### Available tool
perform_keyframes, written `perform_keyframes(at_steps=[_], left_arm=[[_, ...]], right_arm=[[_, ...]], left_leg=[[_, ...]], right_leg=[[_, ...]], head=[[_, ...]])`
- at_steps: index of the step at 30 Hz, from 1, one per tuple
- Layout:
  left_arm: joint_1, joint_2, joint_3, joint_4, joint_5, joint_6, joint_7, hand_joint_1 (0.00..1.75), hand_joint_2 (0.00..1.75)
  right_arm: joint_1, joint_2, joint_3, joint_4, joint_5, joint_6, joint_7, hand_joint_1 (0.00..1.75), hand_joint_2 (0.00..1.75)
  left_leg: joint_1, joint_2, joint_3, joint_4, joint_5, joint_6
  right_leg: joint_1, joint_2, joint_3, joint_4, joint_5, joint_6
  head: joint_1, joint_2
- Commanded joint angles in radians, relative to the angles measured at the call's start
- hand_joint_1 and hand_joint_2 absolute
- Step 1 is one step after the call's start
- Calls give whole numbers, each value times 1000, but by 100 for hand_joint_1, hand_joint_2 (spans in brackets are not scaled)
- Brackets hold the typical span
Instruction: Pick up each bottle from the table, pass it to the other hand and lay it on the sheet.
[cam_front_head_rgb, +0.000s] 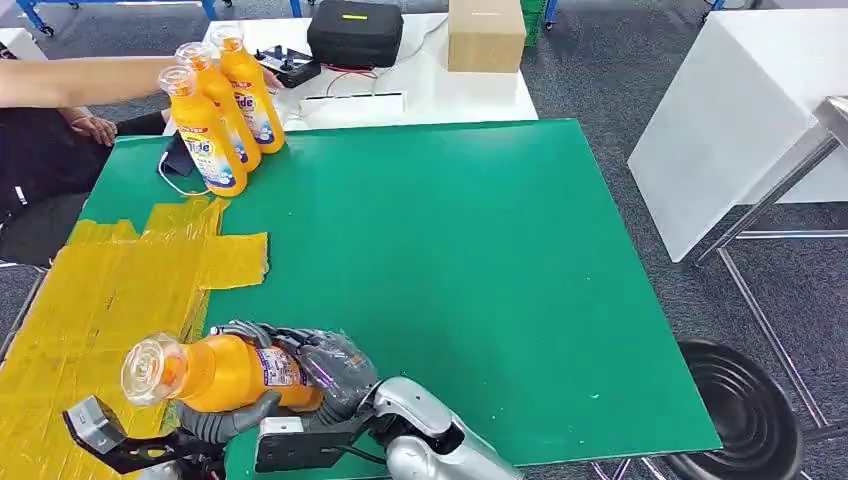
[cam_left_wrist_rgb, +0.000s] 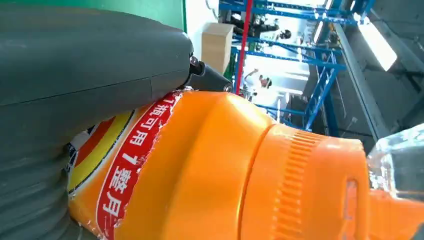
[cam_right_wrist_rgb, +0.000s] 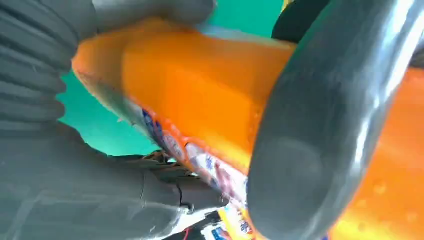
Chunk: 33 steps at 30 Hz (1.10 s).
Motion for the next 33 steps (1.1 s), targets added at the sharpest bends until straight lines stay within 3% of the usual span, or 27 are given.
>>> perform_keyframes(at_steps=[1,2,10,11,13,17,25,27,29,33], left_arm=[[-29,-7,21,10,-4,1,-2,175,175],[-26,-7,28,3,-49,41,-23,175,175],[-99,20,216,60,-416,443,-114,175,175],[-110,29,238,83,-551,585,-123,175,175],[-121,45,249,123,-664,709,-108,175,175],[-120,73,228,180,-805,805,-59,175,175],[-120,73,228,180,-805,805,-59,175,175],[-112,87,195,188,-987,922,19,175,175],[-133,129,138,273,-1146,869,177,175,175],[-244,190,61,547,-1411,891,361,175,175]], right_arm=[[20,-57,-25,-47,1,-1,5,0,175],[41,-57,-45,-68,-5,-13,9,0,0],[119,-196,-132,-347,-26,-60,-21,0,0],[129,-211,-147,-372,-39,-65,-35,0,0],[139,-233,-159,-398,-50,-70,-47,0,0],[130,-243,-156,-399,-50,-68,-46,0,0],[130,-243,-156,-399,-50,-68,-46,0,0],[123,-248,-145,-396,-51,-71,-44,0,0],[123,-255,-149,-405,-56,-76,-39,0,0],[101,-257,-149,-408,-72,-55,-26,0,0]], left_leg=[[2,-2,5,0,-2,-1],[1,-2,3,0,-1,-1],[1,-3,2,0,-1,-1],[2,-3,4,1,-2,-2],[1,-4,5,0,-1,-1],[1,-1,5,-1,-1,-1],[1,-1,4,0,-1,-1],[1,-1,4,0,-1,-1],[1,-1,4,0,-1,-1],[0,-4,4,-2,1,-1]], right_leg=[[1,-1,6,-1,-2,0],[1,-2,4,-1,-1,0],[1,-2,3,-1,-1,0],[2,-2,6,-1,-2,0],[1,-3,6,-1,-2,0],[1,0,5,-2,-1,0],[1,-1,4,-1,-1,0],[1,0,4,-1,-1,0],[1,0,5,-1,-1,-1],[-1,-3,4,-1,-1,0]], head=[[0,0],[0,0],[0,0],[0,0],[0,0],[0,0],[0,0],[0,0],[0,0],[0,0]])
